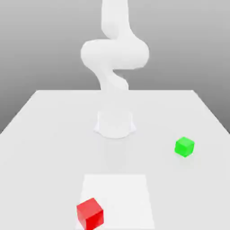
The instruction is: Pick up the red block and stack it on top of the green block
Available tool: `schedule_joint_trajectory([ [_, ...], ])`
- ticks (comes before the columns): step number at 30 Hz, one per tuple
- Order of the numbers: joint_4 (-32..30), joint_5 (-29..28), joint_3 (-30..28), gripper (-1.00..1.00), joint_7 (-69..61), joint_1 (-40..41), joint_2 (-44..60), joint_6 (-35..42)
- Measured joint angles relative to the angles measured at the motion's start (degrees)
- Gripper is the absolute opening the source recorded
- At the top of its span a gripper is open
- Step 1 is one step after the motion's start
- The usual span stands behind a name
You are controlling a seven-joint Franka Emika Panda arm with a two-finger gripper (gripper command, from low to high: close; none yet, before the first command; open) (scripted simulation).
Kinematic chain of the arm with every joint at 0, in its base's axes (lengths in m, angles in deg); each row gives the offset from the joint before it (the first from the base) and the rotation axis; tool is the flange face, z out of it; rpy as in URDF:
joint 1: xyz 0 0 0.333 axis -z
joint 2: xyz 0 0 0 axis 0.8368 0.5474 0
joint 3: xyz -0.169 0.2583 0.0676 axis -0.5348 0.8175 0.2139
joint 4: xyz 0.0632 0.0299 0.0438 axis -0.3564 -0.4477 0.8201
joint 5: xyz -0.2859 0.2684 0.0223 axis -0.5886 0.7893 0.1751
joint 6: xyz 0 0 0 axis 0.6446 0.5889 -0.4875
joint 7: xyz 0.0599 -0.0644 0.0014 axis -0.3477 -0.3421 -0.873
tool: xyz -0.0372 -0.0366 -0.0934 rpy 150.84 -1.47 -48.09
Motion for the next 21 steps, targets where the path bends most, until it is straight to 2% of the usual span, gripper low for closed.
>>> schedule_joint_trajectory([
  [11,-3.59,-4.3,5.39,0.0,21.5,8.72,23.28,-8.38],
  [21,-6.85,-5.65,5.32,0.0,38.94,12.01,43.87,-16.01],
])
